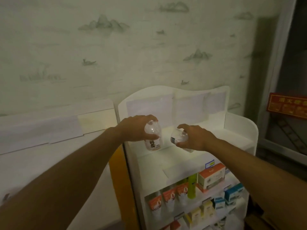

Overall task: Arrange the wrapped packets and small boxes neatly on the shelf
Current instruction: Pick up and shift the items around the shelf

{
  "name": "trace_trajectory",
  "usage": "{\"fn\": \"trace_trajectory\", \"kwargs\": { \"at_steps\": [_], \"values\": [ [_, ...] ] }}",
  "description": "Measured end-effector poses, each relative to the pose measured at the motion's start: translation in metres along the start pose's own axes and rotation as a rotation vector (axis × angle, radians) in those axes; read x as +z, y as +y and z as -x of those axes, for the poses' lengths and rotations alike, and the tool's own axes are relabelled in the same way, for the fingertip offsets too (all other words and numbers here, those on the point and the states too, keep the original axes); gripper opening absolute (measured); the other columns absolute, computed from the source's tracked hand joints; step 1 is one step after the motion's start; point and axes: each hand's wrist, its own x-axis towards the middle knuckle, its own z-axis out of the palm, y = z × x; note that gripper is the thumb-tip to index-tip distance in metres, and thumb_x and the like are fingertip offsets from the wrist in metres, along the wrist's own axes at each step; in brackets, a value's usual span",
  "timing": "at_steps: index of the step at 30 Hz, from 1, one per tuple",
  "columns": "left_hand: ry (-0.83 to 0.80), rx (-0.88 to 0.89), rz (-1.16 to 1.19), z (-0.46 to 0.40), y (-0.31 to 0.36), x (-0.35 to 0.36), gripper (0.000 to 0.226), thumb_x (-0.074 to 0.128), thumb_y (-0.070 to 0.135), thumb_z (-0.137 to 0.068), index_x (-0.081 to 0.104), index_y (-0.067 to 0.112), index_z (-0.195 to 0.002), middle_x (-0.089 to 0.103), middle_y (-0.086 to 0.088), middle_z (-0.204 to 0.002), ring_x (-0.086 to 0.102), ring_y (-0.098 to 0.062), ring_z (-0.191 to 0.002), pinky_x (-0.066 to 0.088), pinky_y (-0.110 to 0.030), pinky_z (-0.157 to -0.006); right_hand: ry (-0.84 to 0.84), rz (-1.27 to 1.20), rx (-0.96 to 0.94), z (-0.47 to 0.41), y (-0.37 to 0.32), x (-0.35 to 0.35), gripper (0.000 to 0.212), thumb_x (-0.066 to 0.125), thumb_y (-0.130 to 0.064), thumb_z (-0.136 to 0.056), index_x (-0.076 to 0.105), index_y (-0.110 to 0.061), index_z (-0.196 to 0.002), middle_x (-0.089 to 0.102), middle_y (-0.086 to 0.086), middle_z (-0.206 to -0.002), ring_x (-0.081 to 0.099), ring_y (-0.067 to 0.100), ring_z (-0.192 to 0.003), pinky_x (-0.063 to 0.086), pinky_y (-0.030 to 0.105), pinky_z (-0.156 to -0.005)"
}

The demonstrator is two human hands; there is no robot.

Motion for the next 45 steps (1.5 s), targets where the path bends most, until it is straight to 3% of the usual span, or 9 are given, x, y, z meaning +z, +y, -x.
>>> {"fn": "trace_trajectory", "kwargs": {
  "at_steps": [7,18,26,34,41,45],
  "values": [
    [-0.131,0.063,-0.072,-0.06,0.005,0.062,0.069,0.063,0.071,-0.072,0.041,0.039,-0.129,0.059,0.01,-0.124,0.057,-0.014,-0.106,0.051,-0.035,-0.089,-0.075,-0.019,0.052,-0.028,0.062,0.03,0.078,0.071,-0.057,-0.074,0.037,-0.032,-0.139,0.053,0.002,-0.136,0.054,0.024,-0.115,0.05,0.041,-0.095],
    [-0.248,0.108,0.071,-0.179,-0.019,0.133,0.079,0.075,0.058,-0.069,0.041,0.034,-0.136,0.054,0.006,-0.134,0.053,-0.016,-0.117,0.045,-0.037,-0.098,-0.13,0.077,0.111,-0.113,0.127,0.034,0.071,0.07,-0.049,-0.079,0.04,-0.027,-0.139,0.053,0.003,-0.135,0.053,0.025,-0.116,0.047,0.039,-0.096],
    [-0.347,0.204,0.013,-0.229,0.017,0.185,0.076,0.071,0.058,-0.074,0.037,0.036,-0.138,0.051,0.007,-0.136,0.051,-0.016,-0.121,0.044,-0.035,-0.099,-0.234,0.204,0.129,-0.154,0.185,0.04,0.076,0.076,-0.044,-0.075,0.038,-0.029,-0.14,0.043,0.005,-0.138,0.051,0.028,-0.119,0.047,0.038,-0.099],
    [-0.322,0.108,0.006,-0.288,0.035,0.219,0.076,0.072,0.057,-0.073,0.038,0.034,-0.137,0.051,0.007,-0.136,0.055,-0.018,-0.117,0.046,-0.036,-0.096,-0.296,0.155,0.206,-0.208,0.292,0.019,0.077,0.08,-0.057,-0.065,0.041,-0.022,-0.121,0.055,0.003,-0.118,0.055,0.021,-0.1,0.052,0.031,-0.081],
    [-0.345,-0.019,0.005,-0.335,0.07,0.248,0.077,0.071,0.056,-0.074,0.034,0.036,-0.138,0.045,0.009,-0.141,0.056,-0.021,-0.115,0.047,-0.037,-0.094,-0.295,0.14,0.088,-0.252,0.364,0.038,0.066,0.081,-0.042,-0.066,0.053,-0.023,-0.122,0.052,0.004,-0.12,0.053,0.023,-0.109,0.048,0.03,-0.086],
    [-0.34,-0.062,-0.032,-0.348,0.081,0.262,0.075,0.07,0.052,-0.077,0.031,0.037,-0.14,0.043,0.01,-0.143,0.054,-0.021,-0.12,0.045,-0.035,-0.097,-0.287,0.105,0.084,-0.265,0.394,0.048,0.073,0.082,-0.041,-0.065,0.048,-0.02,-0.127,0.053,0.005,-0.122,0.054,0.024,-0.11,0.047,0.03,-0.087]
  ]
}}
